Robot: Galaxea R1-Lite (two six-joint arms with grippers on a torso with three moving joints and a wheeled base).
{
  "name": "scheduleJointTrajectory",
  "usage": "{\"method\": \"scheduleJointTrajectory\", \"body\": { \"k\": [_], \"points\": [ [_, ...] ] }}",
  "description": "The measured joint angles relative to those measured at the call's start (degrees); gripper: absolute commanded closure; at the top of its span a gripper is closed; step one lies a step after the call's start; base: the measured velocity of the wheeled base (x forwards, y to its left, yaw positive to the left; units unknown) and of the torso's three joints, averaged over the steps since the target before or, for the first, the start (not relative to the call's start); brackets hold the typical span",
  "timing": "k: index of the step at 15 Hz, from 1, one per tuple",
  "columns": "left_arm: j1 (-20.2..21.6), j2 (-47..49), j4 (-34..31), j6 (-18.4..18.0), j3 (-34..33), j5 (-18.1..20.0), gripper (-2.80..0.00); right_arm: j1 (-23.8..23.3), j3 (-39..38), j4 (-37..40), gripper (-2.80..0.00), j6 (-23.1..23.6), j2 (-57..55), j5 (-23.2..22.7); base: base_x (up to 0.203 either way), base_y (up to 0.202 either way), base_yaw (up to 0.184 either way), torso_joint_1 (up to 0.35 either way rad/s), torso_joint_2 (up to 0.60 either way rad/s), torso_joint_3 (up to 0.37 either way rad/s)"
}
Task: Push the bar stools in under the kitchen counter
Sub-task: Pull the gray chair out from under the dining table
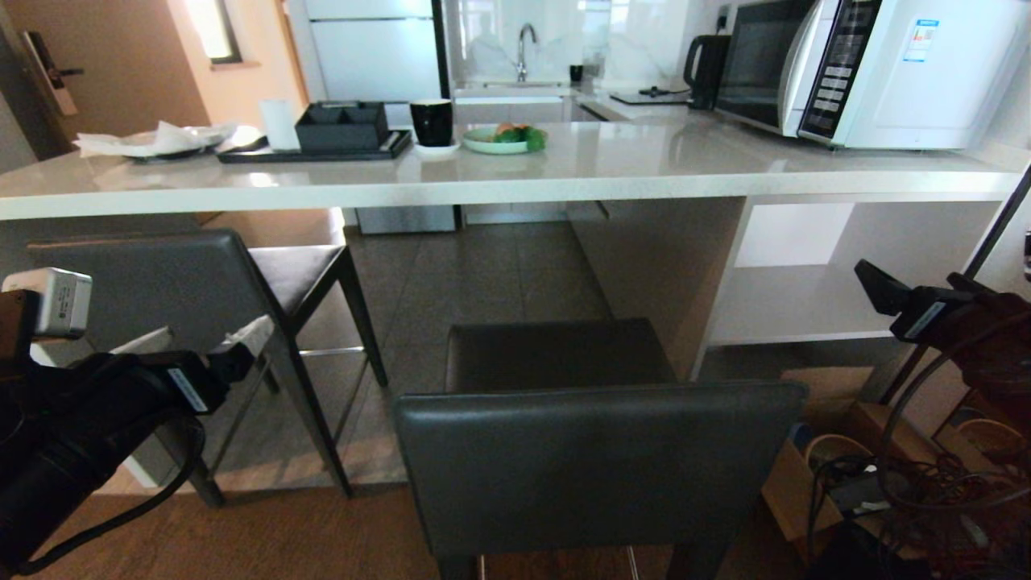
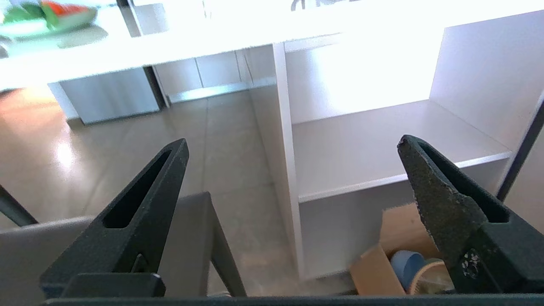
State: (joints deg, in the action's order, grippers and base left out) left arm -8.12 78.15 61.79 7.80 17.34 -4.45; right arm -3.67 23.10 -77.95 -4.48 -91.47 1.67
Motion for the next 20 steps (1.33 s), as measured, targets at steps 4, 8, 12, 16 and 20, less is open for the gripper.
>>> {"method": "scheduleJointTrajectory", "body": {
  "k": [4, 8, 12, 16, 20],
  "points": [
    [-0.3, -1.5, 0.0, 0.1, -0.4, 0.8, -2.8, 0.8, -0.1, 0.0, 0.0, -1.2, 1.8, -0.1, 0.0, 0.0, 0.0, 0.0, 0.0, 0.0],
    [0.0, -2.1, 0.0, -0.1, 0.4, 1.5, -2.8, 1.5, -0.2, 5.5, 0.0, -1.2, 3.2, 0.1, 0.0, 0.0, 0.0, 0.0, 0.0, 0.0],
    [0.2, -4.4, -0.2, -2.0, -0.4, 1.4, -2.8, 4.6, -1.4, 8.0, 0.0, -0.8, 6.5, 0.1, 0.0, 0.0, 0.0, 0.0, 0.0, 0.0],
    [0.4, -9.0, -0.3, -2.9, -3.3, 1.4, -2.8, 6.7, -4.7, 8.0, 0.0, -0.5, 10.3, 0.1, 0.0, 0.0, 0.0, 0.0, 0.0, 0.0],
    [0.5, -12.5, -0.3, -5.4, -6.9, 1.5, 0.0, 7.1, -7.0, 8.0, 0.0, 2.9, 14.3, 0.1, 0.0, 0.0, 0.0, 0.0, 0.0, 0.0]
  ]
}}
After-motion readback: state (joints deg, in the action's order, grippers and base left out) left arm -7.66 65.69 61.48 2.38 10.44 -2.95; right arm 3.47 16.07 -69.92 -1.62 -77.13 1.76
